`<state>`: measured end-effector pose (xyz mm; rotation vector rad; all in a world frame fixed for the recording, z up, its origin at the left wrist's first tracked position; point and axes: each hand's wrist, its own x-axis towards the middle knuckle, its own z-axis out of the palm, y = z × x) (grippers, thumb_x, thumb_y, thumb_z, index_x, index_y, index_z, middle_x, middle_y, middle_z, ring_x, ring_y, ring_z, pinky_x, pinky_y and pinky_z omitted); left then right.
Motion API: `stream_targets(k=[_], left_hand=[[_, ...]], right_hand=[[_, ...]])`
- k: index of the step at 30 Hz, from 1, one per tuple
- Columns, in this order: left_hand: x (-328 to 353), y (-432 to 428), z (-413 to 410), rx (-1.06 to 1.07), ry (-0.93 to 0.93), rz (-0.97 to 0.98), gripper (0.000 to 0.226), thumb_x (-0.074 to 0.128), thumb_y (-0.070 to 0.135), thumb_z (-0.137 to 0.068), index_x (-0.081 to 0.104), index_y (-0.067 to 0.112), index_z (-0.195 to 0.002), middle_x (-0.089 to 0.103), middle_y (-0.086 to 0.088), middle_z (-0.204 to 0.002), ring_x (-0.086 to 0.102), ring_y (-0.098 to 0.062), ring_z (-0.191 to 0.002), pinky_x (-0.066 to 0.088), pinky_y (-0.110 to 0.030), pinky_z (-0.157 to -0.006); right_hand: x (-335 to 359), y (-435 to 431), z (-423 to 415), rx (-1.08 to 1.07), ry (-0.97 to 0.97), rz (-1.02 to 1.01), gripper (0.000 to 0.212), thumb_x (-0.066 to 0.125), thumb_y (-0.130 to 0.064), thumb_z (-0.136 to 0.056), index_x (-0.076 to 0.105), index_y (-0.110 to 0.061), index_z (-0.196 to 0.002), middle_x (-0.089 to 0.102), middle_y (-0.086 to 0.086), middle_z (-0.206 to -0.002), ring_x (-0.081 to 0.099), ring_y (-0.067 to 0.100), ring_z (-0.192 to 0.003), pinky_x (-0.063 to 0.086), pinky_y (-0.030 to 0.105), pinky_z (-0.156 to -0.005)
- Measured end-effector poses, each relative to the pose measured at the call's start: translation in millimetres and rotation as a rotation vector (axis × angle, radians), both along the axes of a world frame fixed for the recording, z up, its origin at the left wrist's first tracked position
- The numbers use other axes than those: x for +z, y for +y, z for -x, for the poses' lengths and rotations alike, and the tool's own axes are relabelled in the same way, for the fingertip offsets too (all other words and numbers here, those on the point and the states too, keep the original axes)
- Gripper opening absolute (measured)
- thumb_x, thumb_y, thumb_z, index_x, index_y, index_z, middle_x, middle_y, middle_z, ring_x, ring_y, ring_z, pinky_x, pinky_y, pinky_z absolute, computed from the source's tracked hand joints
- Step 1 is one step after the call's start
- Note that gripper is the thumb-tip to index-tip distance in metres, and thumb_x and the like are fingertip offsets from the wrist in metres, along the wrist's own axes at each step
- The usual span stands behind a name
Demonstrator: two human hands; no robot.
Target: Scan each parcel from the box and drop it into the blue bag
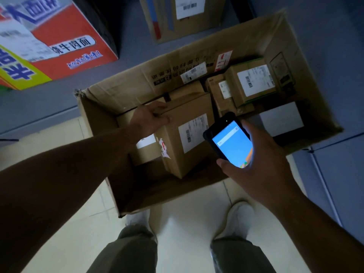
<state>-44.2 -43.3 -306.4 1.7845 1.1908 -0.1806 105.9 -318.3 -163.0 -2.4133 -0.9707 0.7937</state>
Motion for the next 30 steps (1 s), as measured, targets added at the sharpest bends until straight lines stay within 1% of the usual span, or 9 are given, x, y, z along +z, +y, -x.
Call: stream_targets(k=[5,8,12,14,16,18,20,24,30], left_hand=[[100,22,1,0.036,-0.028,-0.049,0.039,0.078,0.036,-0.087,0.069,0.036,-0.126,0.075,0.003,-0.102,0.074,-0.013,-0.081,0.060,-0.024,-0.065],[169,39,-4,0.038,-0.054,-0.122,0.036,0.079,0.034,-0.085,0.072,0.035,-0.120,0.073,0.011,-0.097,0.070,0.002,-0.075,0.051,-0.010,-0.055],[254,50,-9,-0.062,-0.107,-0.234,0.036,0.079,0.038,-0.087,0.074,0.029,-0.121,0.076,0.005,-0.103,0.072,-0.009,-0.089,0.053,-0.016,-0.070],[294,51,-11,-0.070,-0.143,-0.255,0.037,0.079,0.045,-0.085,0.075,0.032,-0.119,0.077,0.012,-0.099,0.071,0.001,-0.087,0.047,-0.008,-0.067],[332,50,-14,0.001,-0.160,-0.224,0.039,0.082,0.050,-0.078,0.074,0.037,-0.115,0.076,0.017,-0.090,0.070,0.005,-0.080,0.054,-0.011,-0.066],[365,49,-20,0.071,-0.195,-0.145,0.048,0.087,0.047,-0.069,0.075,0.035,-0.114,0.078,0.009,-0.094,0.075,-0.008,-0.087,0.063,-0.034,-0.081],[399,45,-25,0.077,-0.222,-0.128,0.063,0.086,0.053,-0.061,0.074,0.031,-0.119,0.074,-0.010,-0.111,0.073,-0.029,-0.101,0.060,-0.048,-0.092],[462,40,-32,-0.028,-0.254,-0.261,0.066,0.082,0.063,-0.063,0.071,0.037,-0.122,0.069,-0.004,-0.116,0.071,-0.019,-0.100,0.059,-0.033,-0.088],[530,39,-37,-0.076,-0.153,-0.384,0.064,0.088,0.052,-0.073,0.066,0.034,-0.131,0.056,-0.009,-0.129,0.060,-0.026,-0.116,0.049,-0.041,-0.106]], right_hand=[[58,2,8,-0.010,0.004,0.031,0.095,0.086,-0.051,-0.065,0.029,-0.038,-0.141,0.046,-0.011,-0.137,0.046,0.013,-0.126,0.045,0.026,-0.093],[102,5,8,0.016,-0.024,0.067,0.094,0.084,-0.053,-0.066,0.028,-0.037,-0.140,0.046,-0.010,-0.137,0.048,0.015,-0.126,0.046,0.026,-0.094],[157,5,6,0.082,-0.090,0.126,0.094,0.081,-0.055,-0.067,0.025,-0.036,-0.139,0.047,-0.009,-0.135,0.051,0.016,-0.122,0.047,0.025,-0.091],[188,4,3,0.129,-0.134,0.162,0.094,0.080,-0.057,-0.067,0.023,-0.035,-0.138,0.048,-0.008,-0.132,0.053,0.015,-0.119,0.046,0.023,-0.089],[218,0,0,0.166,-0.197,0.192,0.095,0.079,-0.059,-0.067,0.022,-0.034,-0.138,0.049,-0.008,-0.130,0.054,0.015,-0.116,0.044,0.022,-0.087],[248,-3,-5,0.163,-0.226,0.201,0.094,0.078,-0.060,-0.067,0.023,-0.034,-0.137,0.050,-0.008,-0.128,0.055,0.015,-0.114,0.047,0.028,-0.089],[277,-8,-10,0.163,-0.245,0.223,0.091,0.077,-0.059,-0.067,0.025,-0.032,-0.136,0.052,-0.007,-0.125,0.055,0.015,-0.110,0.050,0.029,-0.088],[325,-17,-13,0.151,-0.291,0.222,0.086,0.077,-0.056,-0.067,0.033,-0.030,-0.135,0.055,-0.005,-0.121,0.056,0.014,-0.105,0.050,0.030,-0.084],[379,-25,-15,0.128,-0.348,0.233,0.092,0.073,-0.062,-0.068,0.025,-0.032,-0.141,0.050,-0.007,-0.132,0.051,0.016,-0.116,0.047,0.036,-0.096]])
